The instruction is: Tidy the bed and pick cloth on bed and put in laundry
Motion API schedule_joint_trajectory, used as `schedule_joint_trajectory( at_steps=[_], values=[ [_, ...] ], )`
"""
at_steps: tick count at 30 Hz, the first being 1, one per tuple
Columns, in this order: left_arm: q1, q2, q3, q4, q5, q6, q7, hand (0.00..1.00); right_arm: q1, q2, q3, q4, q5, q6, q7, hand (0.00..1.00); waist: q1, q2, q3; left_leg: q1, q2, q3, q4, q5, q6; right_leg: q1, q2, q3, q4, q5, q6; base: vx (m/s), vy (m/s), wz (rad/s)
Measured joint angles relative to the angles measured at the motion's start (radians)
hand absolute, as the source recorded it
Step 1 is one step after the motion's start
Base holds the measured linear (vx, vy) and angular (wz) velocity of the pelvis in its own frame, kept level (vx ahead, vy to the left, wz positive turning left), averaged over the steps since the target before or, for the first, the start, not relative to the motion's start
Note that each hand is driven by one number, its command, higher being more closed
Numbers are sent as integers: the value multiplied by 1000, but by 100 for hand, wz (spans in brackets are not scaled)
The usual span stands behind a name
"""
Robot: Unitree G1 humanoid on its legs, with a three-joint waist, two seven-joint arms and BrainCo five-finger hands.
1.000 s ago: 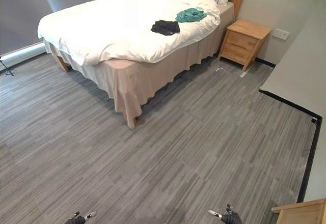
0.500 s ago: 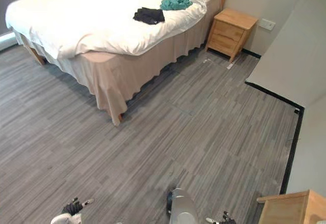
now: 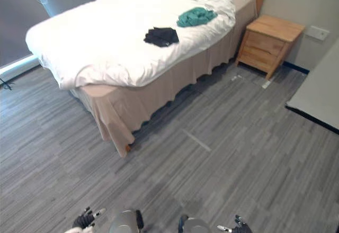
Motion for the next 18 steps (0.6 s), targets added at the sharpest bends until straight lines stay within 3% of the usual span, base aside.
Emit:
schedule_joint_trajectory(
  at_steps=[2,3,4,5,6,8,10,11,12,13,15,17,18],
  values=[
    [-13,-4,0,-1,-7,20,9,0,-3,-2,9,0,1,10,-9,0,-2,-12,-13,-5,-15,56,-34,8,38,26,-14,-45,57,-93,45,497,132,65],
    [-19,-5,0,0,-6,28,18,0,-10,-1,16,4,1,15,-8,0,0,-29,-19,-6,-22,67,-21,23,80,23,-34,-55,94,-128,59,720,191,69],
    [-21,-12,-2,14,0,44,23,0,-15,2,46,8,-3,20,2,0,2,-78,-60,7,-76,89,4,4,133,-7,-110,-94,240,-184,125,622,159,51],
    [-23,-19,-2,20,5,45,23,0,-25,5,50,10,-4,20,5,0,2,-88,-71,12,-99,77,-5,-11,136,-48,-142,-101,342,-180,139,759,202,63],
    [-27,-30,-4,20,6,45,23,0,-45,9,58,11,-8,18,5,0,-2,-90,-72,30,-121,50,-26,-26,138,-120,-187,-106,523,-138,195,489,139,53],
    [-32,-14,-39,20,23,41,26,0,-81,26,84,32,-21,26,0,0,-5,-79,-60,145,-144,-17,-86,-43,114,-222,-238,-91,753,-133,213,670,157,91],
    [-35,2,-67,18,23,38,33,0,-85,29,107,33,-15,26,-7,0,-9,-36,-44,270,-131,-88,-159,-48,83,-227,-217,-100,669,-148,194,550,64,92],
    [-41,6,-70,16,22,38,39,0,-83,29,112,33,-7,26,-12,0,-12,-26,-44,299,-123,-112,-179,-46,73,-233,-202,-97,610,-148,194,563,-42,120],
    [-61,25,-85,-1,20,33,41,0,-76,36,118,33,16,27,-20,0,-18,-13,-44,340,-109,-174,-216,-40,46,-269,-166,-42,432,-132,203,445,-86,124],
    [-72,37,-91,-5,19,22,41,0,-71,45,117,32,30,27,-25,0,-20,-18,-47,349,-107,-209,-228,-41,30,-284,-151,15,333,-98,207,523,-162,173],
    [-113,64,-100,-14,13,1,41,0,-35,72,117,34,83,34,-36,0,-27,-53,-49,361,-105,-311,-230,-66,-13,-330,-138,206,91,49,204,453,-242,158],
    [-104,81,-92,-21,5,-6,42,0,-2,107,118,47,111,48,-37,0,-21,-95,-54,401,-101,-371,-221,-98,-66,-322,-140,276,-5,236,191,531,-392,116],
    [-78,101,-80,-26,-1,-10,42,0,22,130,120,47,142,65,-34,0,-21,-142,-69,435,-115,-392,-222,-121,-102,-328,-155,271,20,348,177,559,-453,62]
  ],
)
